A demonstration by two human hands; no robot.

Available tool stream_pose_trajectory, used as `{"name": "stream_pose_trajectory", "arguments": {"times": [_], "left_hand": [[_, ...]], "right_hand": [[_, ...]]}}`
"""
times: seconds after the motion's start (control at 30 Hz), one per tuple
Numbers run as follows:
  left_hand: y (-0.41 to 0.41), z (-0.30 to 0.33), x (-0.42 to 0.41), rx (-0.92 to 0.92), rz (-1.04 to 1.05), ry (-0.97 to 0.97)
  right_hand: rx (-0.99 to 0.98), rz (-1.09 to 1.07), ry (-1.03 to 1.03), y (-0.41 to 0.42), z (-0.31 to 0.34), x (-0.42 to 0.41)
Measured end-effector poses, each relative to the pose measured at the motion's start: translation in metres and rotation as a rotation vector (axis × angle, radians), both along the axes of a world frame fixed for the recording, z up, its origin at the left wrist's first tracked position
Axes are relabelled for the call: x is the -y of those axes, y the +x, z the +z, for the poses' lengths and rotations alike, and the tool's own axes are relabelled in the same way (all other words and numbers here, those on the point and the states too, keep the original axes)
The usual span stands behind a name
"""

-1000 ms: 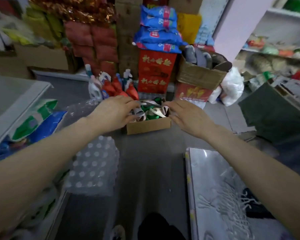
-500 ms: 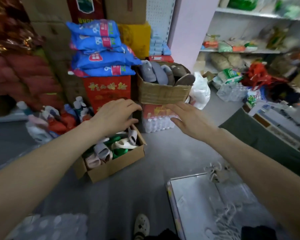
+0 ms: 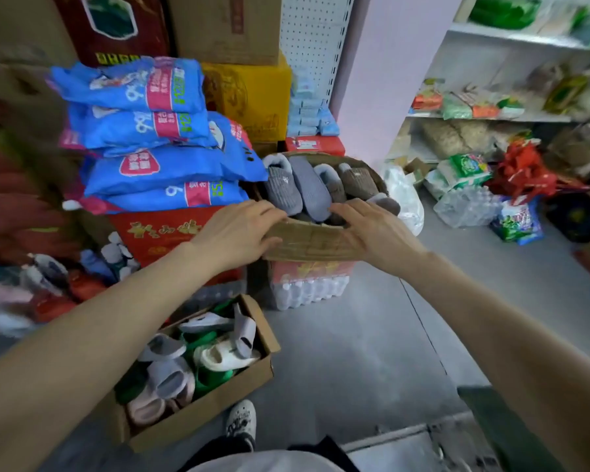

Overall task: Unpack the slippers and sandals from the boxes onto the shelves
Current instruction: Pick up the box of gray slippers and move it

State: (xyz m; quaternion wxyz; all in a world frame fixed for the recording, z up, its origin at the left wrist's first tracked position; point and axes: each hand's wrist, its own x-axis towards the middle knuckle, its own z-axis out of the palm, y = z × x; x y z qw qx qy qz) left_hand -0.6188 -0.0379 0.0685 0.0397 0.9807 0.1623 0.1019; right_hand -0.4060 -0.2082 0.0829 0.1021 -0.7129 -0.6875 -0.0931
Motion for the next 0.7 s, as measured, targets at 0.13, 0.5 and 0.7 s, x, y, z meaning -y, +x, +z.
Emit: {"name": "stream_pose_trajectory", "arguments": {"times": [0.13,0.5,0.7], "left_hand": [[0.053,-0.010,-0.058,-0.011,0.019,-0.019],[0.190,-0.068,-0.175,0.005,0.299,-0.110],[0.239,-0.098,-0.184,0.004,0.600,-0.188]], "right_hand": [[-0.037,-0.005,0.024,0.049,-0.006,-0.067],[-0.067,0.336,-0.100,0.231,-0.068,-0.268],[-0.077,0.606,-0.219,0.317,-0.105,-0.361]]}}
